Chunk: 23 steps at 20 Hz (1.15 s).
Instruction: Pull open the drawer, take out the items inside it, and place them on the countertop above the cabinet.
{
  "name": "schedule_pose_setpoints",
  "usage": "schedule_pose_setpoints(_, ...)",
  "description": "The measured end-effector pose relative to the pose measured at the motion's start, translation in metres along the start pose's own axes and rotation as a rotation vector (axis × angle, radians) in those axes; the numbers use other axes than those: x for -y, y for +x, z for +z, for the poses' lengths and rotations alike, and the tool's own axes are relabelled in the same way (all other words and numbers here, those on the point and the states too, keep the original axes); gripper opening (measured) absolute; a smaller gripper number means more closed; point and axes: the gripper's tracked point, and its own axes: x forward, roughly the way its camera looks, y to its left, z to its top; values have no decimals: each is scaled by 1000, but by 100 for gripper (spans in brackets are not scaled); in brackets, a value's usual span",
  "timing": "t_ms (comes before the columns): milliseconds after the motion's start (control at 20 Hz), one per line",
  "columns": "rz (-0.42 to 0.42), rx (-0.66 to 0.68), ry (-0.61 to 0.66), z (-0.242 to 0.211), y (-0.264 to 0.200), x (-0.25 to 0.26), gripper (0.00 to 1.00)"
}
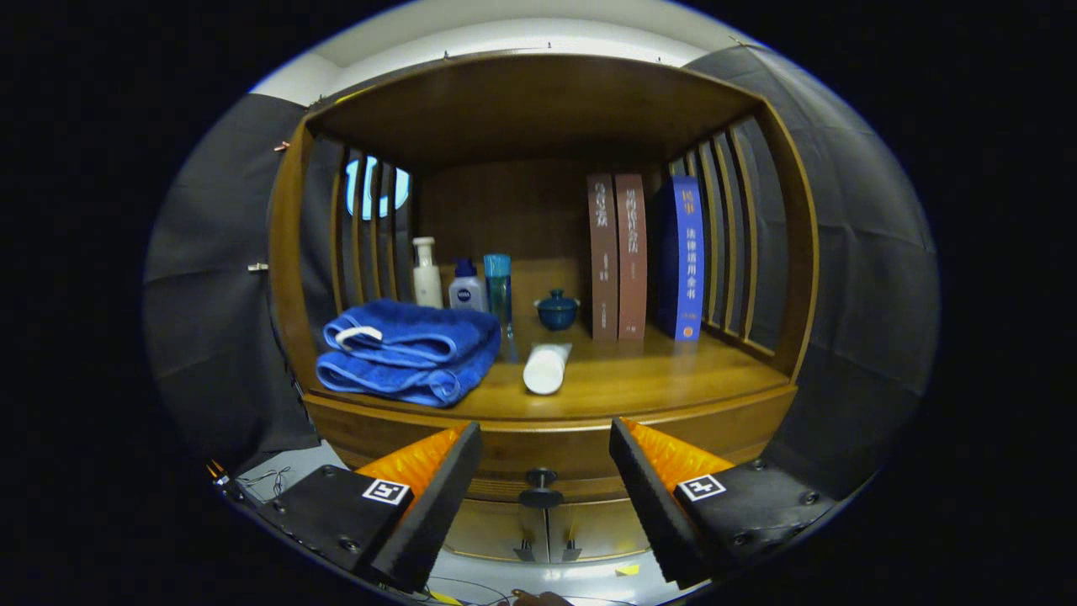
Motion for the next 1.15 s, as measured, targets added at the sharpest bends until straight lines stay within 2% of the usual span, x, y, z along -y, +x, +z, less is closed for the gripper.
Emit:
schedule_pose_setpoints(550,29,120,12,84,-93,-13,99)
schedule_pose_setpoints(850,48,124,16,98,-125,-18,99)
schedule_pose_setpoints(1150,51,142,4,104,-135,-21,99)
